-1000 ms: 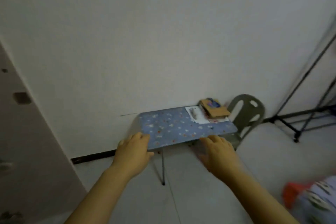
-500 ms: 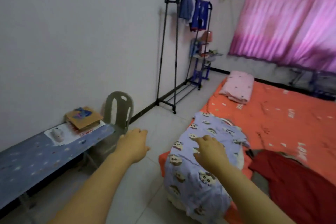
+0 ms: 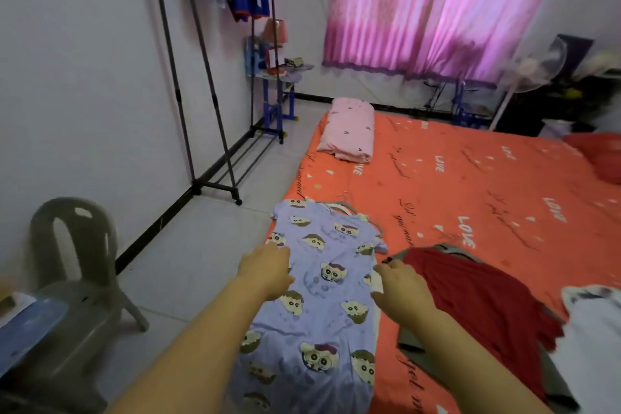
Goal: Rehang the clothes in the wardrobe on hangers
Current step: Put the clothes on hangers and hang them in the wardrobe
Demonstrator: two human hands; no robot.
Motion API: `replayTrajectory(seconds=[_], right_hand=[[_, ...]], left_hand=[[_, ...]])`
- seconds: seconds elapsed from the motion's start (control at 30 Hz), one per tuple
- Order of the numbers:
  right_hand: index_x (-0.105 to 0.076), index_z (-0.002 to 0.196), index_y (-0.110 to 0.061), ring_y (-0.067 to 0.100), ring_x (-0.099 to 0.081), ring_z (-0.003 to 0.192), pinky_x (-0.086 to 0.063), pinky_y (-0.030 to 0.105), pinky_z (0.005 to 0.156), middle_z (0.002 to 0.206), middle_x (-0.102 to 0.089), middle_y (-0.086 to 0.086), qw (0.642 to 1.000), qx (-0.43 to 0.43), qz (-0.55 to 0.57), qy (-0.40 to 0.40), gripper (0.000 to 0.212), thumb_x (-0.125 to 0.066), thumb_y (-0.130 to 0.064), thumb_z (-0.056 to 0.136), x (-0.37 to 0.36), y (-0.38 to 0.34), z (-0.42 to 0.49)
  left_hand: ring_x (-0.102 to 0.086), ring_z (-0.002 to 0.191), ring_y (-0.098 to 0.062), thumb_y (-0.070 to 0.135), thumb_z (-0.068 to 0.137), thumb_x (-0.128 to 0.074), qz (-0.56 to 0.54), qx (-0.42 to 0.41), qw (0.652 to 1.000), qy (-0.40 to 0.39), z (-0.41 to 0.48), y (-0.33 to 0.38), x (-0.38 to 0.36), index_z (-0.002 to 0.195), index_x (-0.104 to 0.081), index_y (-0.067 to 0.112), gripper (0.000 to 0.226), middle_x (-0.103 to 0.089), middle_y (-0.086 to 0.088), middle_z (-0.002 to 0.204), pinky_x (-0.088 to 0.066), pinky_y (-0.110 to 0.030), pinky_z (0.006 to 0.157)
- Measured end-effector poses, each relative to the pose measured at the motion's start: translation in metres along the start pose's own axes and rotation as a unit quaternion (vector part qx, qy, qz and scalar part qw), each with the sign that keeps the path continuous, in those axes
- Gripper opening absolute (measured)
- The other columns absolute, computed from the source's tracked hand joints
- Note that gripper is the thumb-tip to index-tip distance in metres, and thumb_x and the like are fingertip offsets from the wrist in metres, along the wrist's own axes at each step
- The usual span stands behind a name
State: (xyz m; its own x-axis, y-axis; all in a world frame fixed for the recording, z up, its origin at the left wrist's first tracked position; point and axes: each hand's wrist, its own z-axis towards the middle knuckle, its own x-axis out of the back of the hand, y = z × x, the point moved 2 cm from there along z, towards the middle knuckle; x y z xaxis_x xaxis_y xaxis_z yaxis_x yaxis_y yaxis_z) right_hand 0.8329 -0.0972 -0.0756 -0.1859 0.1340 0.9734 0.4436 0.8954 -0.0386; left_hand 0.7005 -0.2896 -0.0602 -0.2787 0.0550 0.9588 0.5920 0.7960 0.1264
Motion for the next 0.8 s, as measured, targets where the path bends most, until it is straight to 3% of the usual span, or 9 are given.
replayTrajectory(seconds=[0.2, 0.4, 0.8], right_hand=[[-0.032, 0.143, -0.019, 0.029, -0.042, 0.122, -0.038, 0.037, 0.095, 0.138, -0.04, 0.009, 0.999, -0.036, 0.026, -0.021, 0.054, -0.05, -0.037, 0.095, 0.001, 0.003, 0.082], [-0.036, 0.141, -0.018, 0.029, -0.043, 0.123, -0.04, 0.036, 0.094, 0.139, -0.041, 0.009, 0.997, -0.044, 0.045, -0.055, 0.054, -0.051, -0.035, 0.093, -0.007, 0.013, 0.162], [-0.047, 0.127, -0.013, 0.029, -0.047, 0.113, -0.042, 0.034, 0.088, 0.126, -0.047, 0.01, 0.99, 0.017, 0.057, -0.13, 0.038, -0.051, -0.027, 0.092, -0.064, 0.062, 0.41]], left_hand=[[-0.046, 0.116, -0.028, 0.04, 0.091, -0.051, 0.012, -0.04, 0.998, -0.045, 0.103, -0.007, 0.0, 0.126, -0.043, 0.014, 0.044, -0.044, -0.009, 0.132, -0.041, -0.038, 0.089], [-0.044, 0.12, -0.03, 0.038, 0.094, -0.049, 0.032, -0.056, 0.994, -0.093, 0.184, 0.0, -0.012, 0.133, -0.038, 0.013, 0.048, -0.042, -0.011, 0.132, -0.041, -0.041, 0.093], [-0.038, 0.124, -0.028, 0.032, 0.094, -0.05, -0.015, 0.002, 0.992, -0.126, 0.398, 0.019, -0.074, 0.137, -0.033, 0.013, 0.05, -0.039, -0.009, 0.136, -0.037, -0.04, 0.096]])
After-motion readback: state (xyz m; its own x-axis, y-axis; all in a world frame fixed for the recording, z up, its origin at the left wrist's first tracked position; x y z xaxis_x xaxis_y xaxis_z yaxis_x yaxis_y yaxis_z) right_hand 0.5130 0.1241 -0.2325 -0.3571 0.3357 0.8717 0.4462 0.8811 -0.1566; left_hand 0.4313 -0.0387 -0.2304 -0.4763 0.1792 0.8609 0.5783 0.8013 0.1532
